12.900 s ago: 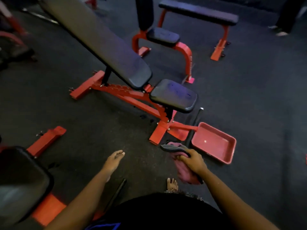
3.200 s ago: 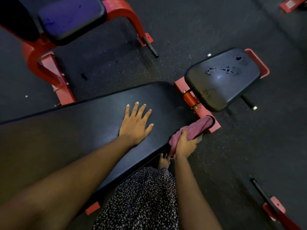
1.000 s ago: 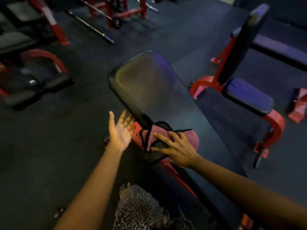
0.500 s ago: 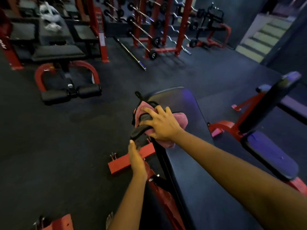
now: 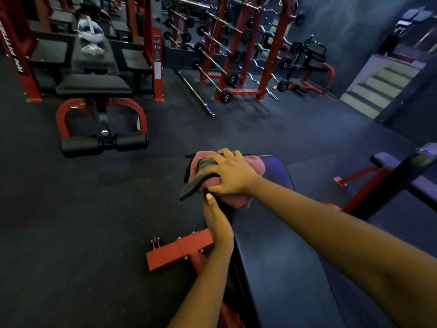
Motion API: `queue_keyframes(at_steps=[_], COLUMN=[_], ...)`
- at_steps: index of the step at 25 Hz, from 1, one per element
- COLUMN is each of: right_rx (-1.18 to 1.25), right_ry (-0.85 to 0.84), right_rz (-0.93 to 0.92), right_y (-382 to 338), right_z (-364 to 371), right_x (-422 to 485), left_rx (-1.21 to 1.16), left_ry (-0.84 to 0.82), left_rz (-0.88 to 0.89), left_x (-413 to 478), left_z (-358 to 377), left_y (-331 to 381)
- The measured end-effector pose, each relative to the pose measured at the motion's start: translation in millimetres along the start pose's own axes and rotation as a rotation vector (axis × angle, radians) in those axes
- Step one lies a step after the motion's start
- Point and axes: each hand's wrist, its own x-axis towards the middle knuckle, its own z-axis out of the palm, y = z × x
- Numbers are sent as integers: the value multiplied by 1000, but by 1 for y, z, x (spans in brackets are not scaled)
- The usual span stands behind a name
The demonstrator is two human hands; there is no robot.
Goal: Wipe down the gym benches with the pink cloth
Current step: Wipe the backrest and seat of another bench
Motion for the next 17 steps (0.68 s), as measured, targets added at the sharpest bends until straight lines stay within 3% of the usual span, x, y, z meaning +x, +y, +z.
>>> queue_keyframes(at_steps=[5, 12, 15, 17], right_rx=[223, 233, 246, 287], right_ry=[11, -19, -4, 9], right_rz=[292, 448, 483, 521], right_y=[40, 92, 106, 116], right_z=[5, 20, 21, 25], right_x=[12, -3, -10, -18], left_rx=[203, 457, 648, 860], left_ry=[92, -87, -153, -317], left_rz=[134, 132, 525, 777], left_x=[-5, -26, -49, -48], left_z=[11, 3, 4, 16], left_y=[-1, 29, 30, 20])
